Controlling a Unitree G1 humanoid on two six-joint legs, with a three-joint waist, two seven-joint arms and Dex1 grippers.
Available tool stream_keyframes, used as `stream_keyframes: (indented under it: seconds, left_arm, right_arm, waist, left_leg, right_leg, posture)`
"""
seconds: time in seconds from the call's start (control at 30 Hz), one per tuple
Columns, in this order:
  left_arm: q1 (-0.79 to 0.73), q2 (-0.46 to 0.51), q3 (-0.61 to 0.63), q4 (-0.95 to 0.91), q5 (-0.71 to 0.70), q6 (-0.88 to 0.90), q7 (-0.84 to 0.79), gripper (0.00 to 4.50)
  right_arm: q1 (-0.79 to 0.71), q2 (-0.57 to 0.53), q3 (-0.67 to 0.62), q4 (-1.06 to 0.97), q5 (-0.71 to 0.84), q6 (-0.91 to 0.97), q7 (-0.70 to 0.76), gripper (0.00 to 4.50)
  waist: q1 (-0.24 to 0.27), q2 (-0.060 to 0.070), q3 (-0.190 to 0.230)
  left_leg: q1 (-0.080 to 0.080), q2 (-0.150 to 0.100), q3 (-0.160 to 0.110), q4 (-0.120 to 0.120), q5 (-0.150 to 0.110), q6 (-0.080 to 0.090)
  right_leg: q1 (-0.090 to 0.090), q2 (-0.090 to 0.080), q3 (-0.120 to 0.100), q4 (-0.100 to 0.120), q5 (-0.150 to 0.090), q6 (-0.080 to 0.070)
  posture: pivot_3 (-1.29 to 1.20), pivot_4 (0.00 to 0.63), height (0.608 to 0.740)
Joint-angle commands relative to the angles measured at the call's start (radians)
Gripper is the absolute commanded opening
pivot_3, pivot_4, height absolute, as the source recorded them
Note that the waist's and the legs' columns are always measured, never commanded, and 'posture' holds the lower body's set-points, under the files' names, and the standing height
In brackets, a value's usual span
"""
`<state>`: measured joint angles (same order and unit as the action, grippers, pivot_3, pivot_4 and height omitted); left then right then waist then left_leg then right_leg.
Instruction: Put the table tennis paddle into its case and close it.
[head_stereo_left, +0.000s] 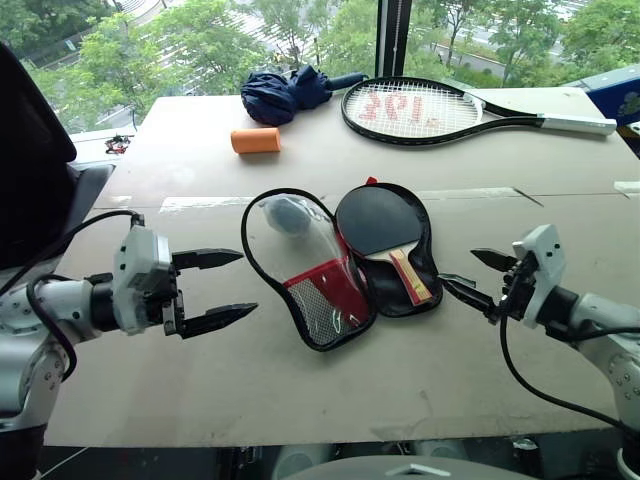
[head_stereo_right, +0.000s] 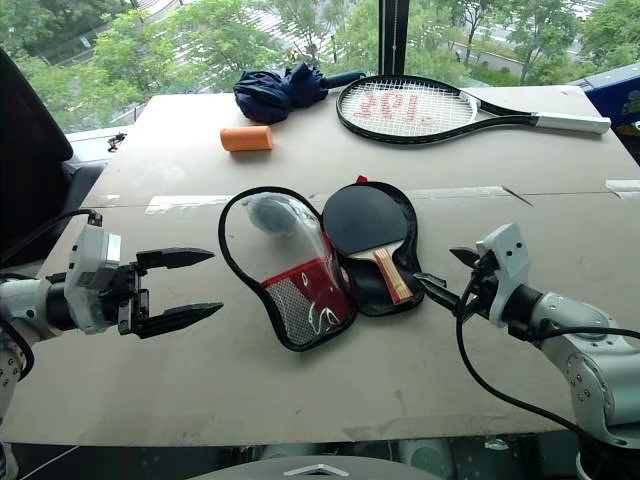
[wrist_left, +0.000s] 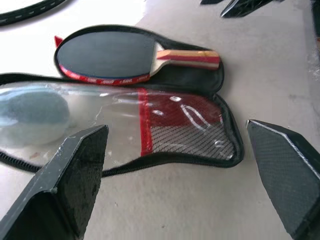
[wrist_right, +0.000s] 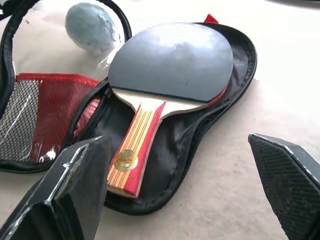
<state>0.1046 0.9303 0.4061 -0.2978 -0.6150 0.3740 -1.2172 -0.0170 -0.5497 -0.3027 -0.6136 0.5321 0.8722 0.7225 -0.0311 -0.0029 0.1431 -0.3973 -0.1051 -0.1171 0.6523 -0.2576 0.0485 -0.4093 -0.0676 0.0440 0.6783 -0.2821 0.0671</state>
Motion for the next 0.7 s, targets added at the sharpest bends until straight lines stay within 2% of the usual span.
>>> stream_keyframes:
  seconds: [0.03,0.23,0.43,0.7]
  left_arm:
    - [0.005,-0.041,-0.06,0.054,0.096,-0.094,0.034,4.5]
    - [-0.095,-0.094,-0.21,0.247,0.272,-0.219,0.092,4.5]
    - [-0.228,-0.12,-0.339,0.422,0.394,-0.385,0.067,4.5]
    - [-0.587,-0.354,-0.487,0.62,0.391,-0.4,0.029,4.5]
  right_arm:
    - [0.058,-0.068,-0.041,0.085,-0.035,-0.247,0.144,4.41]
    - [0.147,-0.093,-0.101,0.248,-0.004,-0.524,0.352,4.41]
    - [0.186,-0.129,-0.157,0.363,0.021,-0.645,0.446,4.41]
    - [0.196,-0.15,-0.195,0.41,0.043,-0.706,0.446,4.41]
  waist:
    - [0.004,0.0,0.0]
    - [0.027,0.0,0.0]
    - [0.026,0.0,0.0]
    - [0.044,-0.003,-0.001]
  left_leg:
    - [0.0,0.0,0.0,0.0,0.0,-0.001]
    - [0.0,0.0,0.0,0.001,0.0,0.0]
    - [0.0,0.0,0.0,0.001,0.0,-0.001]
    - [-0.001,-0.001,0.0,0.004,0.001,-0.001]
  right_leg:
    - [0.0,0.0,0.0,0.0,0.0,0.0]
    - [0.0,-0.001,-0.001,0.0,0.0,0.0]
    - [0.0,-0.001,-0.001,0.0,0.0,0.0]
    - [0.001,-0.001,-0.002,0.001,0.001,0.0]
  posture:
    - [0.0,0.15,0.723]
    - [0.0,0.15,0.723]
    - [0.0,0.15,0.723]
    - [0.0,0.15,0.723]
